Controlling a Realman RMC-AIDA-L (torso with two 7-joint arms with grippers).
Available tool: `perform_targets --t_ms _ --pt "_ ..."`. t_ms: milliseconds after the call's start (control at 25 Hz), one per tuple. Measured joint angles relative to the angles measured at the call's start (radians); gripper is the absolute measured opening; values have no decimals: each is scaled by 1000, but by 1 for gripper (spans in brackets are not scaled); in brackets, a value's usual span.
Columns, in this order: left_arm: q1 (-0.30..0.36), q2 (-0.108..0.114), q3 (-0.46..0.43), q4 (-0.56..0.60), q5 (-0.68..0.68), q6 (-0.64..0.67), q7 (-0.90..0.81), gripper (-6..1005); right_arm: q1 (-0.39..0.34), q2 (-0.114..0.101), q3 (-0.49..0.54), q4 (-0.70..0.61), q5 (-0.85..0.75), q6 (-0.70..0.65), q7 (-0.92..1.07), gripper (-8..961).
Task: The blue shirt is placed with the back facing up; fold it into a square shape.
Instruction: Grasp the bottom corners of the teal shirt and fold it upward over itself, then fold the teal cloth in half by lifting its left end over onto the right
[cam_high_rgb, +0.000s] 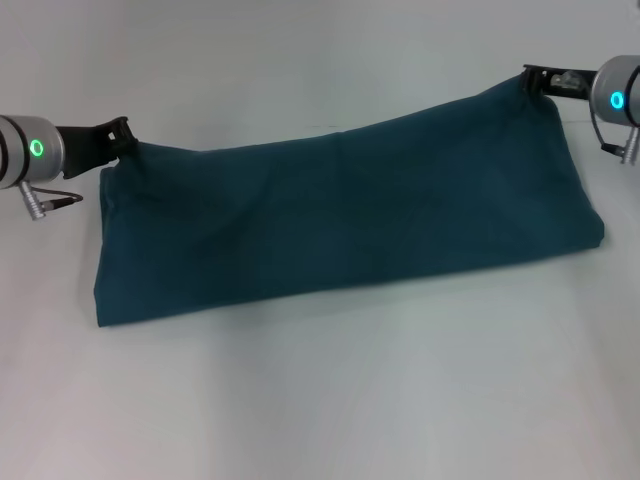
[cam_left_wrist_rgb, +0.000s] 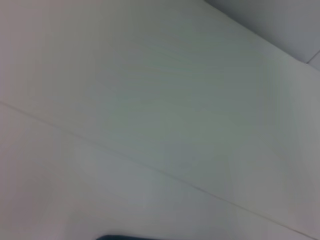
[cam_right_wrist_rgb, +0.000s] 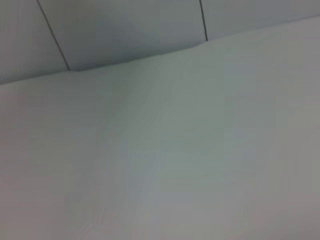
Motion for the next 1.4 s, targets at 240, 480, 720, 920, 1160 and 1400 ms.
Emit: perform_targets --t_ms 240,480,720,920,1160,1400 --pt "9 -7 -1 5 0 -18 -14 40 6 2 -20 9 0 25 6 141" --pt "17 -14 -1 6 0 -27 -20 38 -2 -5 -14 10 5 30 7 147" --pt "18 -20 1 6 0 -30 -14 40 6 -8 -20 12 1 35 7 153" --pt "16 -14 -2 -6 -5 -33 -10 46 9 -42 -20 36 0 12 8 159" --pt "33 -20 -21 3 -49 -51 -23 89 -3 -109 -11 47 1 -57 47 193" --pt "119 -25 -21 71 -212 47 27 164 -148 -134 88 -151 80 -429 61 369"
